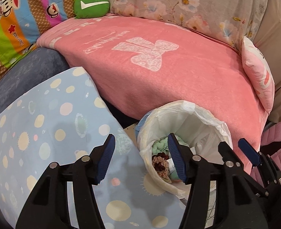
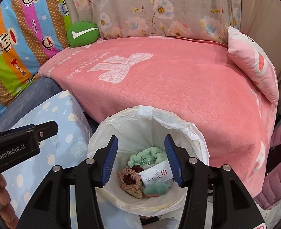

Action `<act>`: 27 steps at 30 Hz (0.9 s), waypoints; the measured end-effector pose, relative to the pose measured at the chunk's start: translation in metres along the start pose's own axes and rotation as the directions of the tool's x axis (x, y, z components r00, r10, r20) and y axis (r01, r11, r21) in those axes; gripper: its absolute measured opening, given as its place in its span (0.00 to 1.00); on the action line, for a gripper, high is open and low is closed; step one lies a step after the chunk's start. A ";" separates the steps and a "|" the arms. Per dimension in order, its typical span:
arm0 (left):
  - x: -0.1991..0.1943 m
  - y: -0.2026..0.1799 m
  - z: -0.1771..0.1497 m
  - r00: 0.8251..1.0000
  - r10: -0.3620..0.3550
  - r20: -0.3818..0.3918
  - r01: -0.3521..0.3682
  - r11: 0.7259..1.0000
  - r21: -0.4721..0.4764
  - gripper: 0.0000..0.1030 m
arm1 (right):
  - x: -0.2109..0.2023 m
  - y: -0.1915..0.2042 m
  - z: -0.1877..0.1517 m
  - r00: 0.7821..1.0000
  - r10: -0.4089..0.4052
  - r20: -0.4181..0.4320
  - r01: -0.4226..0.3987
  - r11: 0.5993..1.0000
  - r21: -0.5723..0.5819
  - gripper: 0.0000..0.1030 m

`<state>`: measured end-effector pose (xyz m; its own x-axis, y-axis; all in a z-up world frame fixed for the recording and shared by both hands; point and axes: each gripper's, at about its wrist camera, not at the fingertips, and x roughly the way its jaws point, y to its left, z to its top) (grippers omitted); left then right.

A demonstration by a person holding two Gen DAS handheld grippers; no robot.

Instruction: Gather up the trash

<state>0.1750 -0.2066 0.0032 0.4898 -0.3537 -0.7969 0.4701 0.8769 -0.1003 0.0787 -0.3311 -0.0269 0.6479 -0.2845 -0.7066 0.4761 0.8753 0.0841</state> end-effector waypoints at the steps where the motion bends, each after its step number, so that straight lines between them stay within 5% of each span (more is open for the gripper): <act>1: 0.000 0.001 -0.001 1.000 0.000 -0.001 0.000 1.000 -0.001 0.53 | -0.001 0.001 0.000 1.000 -0.001 0.000 0.001 1.000 0.000 0.48; 7: -0.004 0.008 -0.006 1.000 0.002 0.000 -0.002 1.000 -0.004 0.53 | -0.006 0.007 -0.003 1.000 -0.004 -0.003 0.004 1.000 -0.012 0.48; 17: -0.011 0.017 -0.019 1.000 0.005 0.001 -0.005 1.000 -0.019 0.53 | -0.020 0.004 -0.016 0.999 -0.025 -0.025 0.025 1.000 -0.008 0.65; 27: -0.010 0.022 -0.040 0.999 0.045 -0.015 -0.045 0.999 -0.026 0.65 | -0.030 0.005 -0.031 0.995 -0.072 -0.069 0.068 0.996 -0.055 0.76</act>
<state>0.1513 -0.1706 -0.0144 0.4992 -0.3093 -0.8094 0.4281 0.9002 -0.0800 0.0429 -0.3062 -0.0274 0.5698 -0.3189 -0.7574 0.4856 0.8742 -0.0028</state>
